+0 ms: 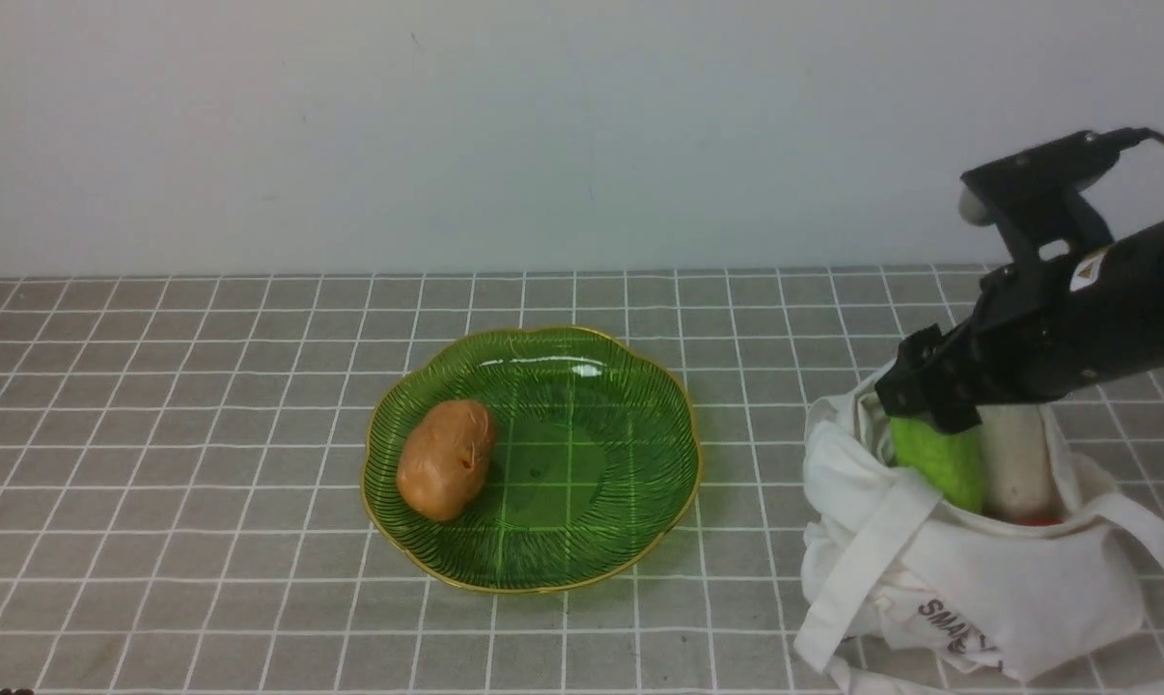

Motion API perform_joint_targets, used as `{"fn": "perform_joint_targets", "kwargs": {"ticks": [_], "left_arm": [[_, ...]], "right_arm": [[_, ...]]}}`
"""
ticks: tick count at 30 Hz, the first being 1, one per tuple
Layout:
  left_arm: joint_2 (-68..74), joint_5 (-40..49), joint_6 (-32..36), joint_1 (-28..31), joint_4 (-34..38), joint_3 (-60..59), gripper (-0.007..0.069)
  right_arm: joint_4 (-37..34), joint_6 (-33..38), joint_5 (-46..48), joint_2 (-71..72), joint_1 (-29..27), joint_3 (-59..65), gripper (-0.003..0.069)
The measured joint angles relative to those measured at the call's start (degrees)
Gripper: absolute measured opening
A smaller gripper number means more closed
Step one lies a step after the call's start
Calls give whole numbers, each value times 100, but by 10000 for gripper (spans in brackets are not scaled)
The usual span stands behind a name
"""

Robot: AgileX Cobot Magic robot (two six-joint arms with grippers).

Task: Take vegetables from bag on grey coffee tablecloth place on plate.
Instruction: 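Reach into the cloth bag and grasp the green vegetable inside with the right gripper, then take the green vegetable out of the bag and place it on the plate with the right gripper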

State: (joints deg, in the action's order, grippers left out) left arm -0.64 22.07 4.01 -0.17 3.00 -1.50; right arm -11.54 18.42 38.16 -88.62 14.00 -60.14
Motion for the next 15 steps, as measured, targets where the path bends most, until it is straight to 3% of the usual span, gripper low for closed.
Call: {"fn": "perform_joint_targets", "kwargs": {"ticks": [6,7,8,9,15], "left_arm": [[0,0,0,0,0,0,-5],[0,0,0,0,0,0,-5],[0,0,0,0,0,0,-5],[0,0,0,0,0,0,-5],[0,0,0,0,0,0,-5]], "right_arm": [[163,0,150,-337,0,0,509],[184,0,191,-344,0,0,477],[236,-10,225,-329,0,0,395],[251,-41,232,-306,0,0,382],[457,-179,320,278,0,0,384]]}}
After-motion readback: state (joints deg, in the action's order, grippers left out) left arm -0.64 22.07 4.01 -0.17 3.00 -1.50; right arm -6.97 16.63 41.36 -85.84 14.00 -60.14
